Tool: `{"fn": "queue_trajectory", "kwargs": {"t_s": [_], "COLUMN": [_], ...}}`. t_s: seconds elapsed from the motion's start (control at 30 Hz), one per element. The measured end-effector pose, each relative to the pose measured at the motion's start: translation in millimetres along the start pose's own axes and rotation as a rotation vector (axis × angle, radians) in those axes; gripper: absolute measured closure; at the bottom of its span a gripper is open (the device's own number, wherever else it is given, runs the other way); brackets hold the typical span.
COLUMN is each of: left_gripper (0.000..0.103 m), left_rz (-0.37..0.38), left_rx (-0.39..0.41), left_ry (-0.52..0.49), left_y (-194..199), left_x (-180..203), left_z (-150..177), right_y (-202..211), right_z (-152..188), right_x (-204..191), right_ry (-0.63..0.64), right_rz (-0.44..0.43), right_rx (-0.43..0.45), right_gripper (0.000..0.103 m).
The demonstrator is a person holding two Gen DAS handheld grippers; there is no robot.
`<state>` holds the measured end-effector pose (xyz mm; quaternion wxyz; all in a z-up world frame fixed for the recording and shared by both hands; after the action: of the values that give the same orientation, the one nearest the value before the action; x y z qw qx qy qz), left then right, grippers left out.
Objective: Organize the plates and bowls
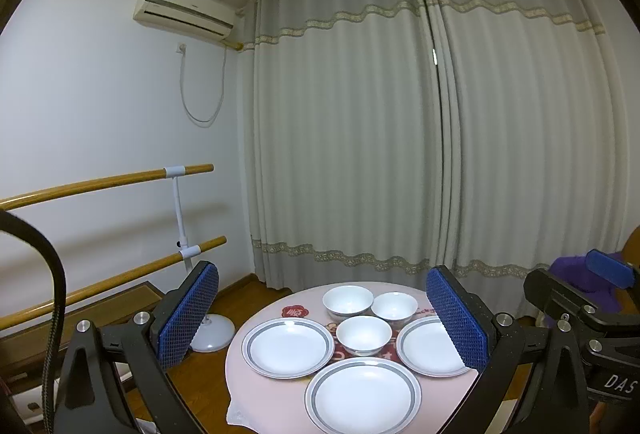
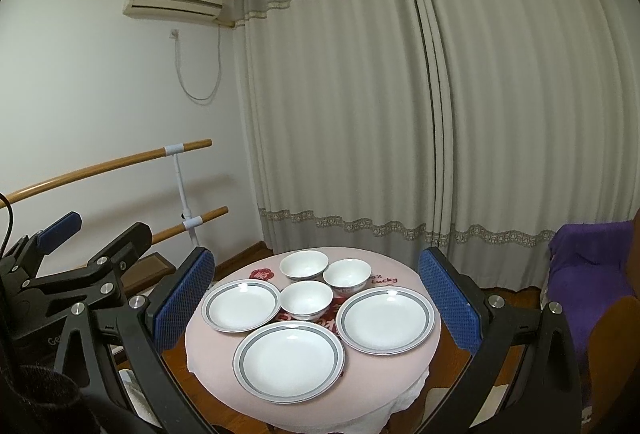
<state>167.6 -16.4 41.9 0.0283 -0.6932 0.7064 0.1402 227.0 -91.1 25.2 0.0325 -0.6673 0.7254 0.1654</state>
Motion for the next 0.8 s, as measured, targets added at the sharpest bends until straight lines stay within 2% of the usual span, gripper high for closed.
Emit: {"fn": "queue_trajectory", "kwargs": {"t_s": [0.8], "left_gripper": [0.001], "left_rz": [-0.001], "left_rx": [-0.002], "left_ry": [0.0], "left_y": [-2.5], "left_x": [-0.9], "left_z": [-0.6], "right_y": [-4.4], "right_z": [-3.6], "right_x": [-2.0], "right_ry": [-0.002], "right_rz": [0.002], "right_rx": [-0.003], "right_gripper": [0.0]}}
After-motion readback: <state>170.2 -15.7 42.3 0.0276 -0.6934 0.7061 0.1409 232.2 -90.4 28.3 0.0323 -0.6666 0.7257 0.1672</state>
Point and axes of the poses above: each gripper's, at about its wrist camera, not at the fingertips, and y roughly against the way its jaws point, x to its right, z to its underside, the point moved 9 cm from there along -y, roughly the way its jaws point, and after that the axes turned 12 degrees about -y, right-handed, at the moved point
